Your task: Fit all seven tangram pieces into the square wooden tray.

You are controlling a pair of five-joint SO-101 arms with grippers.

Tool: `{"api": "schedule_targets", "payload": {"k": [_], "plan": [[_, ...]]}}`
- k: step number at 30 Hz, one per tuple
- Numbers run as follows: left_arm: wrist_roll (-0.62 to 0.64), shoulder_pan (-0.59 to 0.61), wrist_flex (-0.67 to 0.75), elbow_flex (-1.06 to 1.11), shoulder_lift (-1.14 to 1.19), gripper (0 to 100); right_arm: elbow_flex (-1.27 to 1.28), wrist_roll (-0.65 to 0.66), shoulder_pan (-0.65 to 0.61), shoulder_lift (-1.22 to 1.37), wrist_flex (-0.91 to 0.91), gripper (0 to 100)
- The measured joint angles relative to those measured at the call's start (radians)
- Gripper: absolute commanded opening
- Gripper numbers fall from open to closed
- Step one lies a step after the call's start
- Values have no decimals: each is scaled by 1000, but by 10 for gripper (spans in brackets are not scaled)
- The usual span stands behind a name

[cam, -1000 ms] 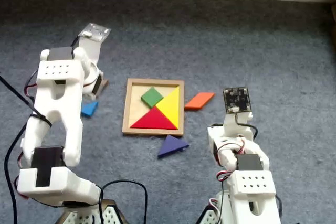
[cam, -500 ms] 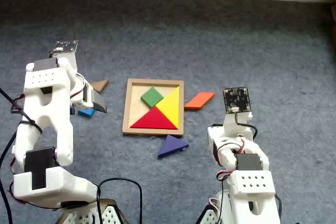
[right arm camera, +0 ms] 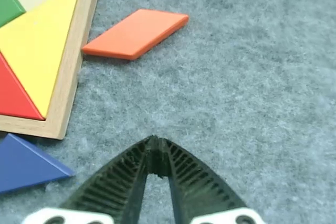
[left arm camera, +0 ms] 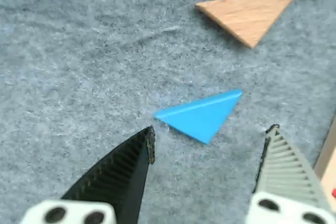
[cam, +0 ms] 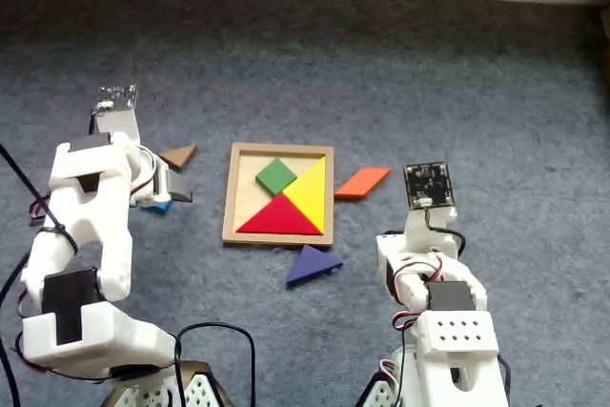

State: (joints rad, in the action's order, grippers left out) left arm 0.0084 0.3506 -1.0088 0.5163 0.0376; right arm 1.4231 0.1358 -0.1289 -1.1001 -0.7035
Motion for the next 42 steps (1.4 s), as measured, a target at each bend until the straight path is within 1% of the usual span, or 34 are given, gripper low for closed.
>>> {"api": "schedule_targets", "payload": {"k": [3, 6, 13, 16, 18, 21, 24, 26, 32, 35, 40, 42], "plan": [[0, 0, 3, 0, 3, 319, 0, 2, 0, 0, 0, 6], [0, 0, 2, -43, 72, 298, 0, 3, 0, 0, 0, 6], [0, 0, -167, -345, 319, 295, 0, 3, 0, 0, 0, 6], [0, -2, -212, -448, 393, 293, 0, 3, 0, 0, 0, 6], [-17, -2, -221, -486, 413, 261, 0, 3, 0, 0, 0, 6], [-87, -3, -226, -516, 423, 181, 0, 3, 0, 0, 0, 6], [-141, -15, -232, -519, 425, 149, 0, 3, 0, 0, 0, 6], [-160, -31, -233, -519, 425, 147, 0, 3, 0, 0, 0, 6], [-158, -38, -236, -519, 425, 147, 0, 3, 0, 0, 0, 6], [-158, -38, -269, -519, 408, 147, 0, 3, 0, 0, 0, 6], [-160, -38, -339, -519, 276, 157, 0, 3, 0, 0, 0, 6], [-161, -38, -368, -519, 210, 200, 0, 3, 0, 0, 0, 6]]}}
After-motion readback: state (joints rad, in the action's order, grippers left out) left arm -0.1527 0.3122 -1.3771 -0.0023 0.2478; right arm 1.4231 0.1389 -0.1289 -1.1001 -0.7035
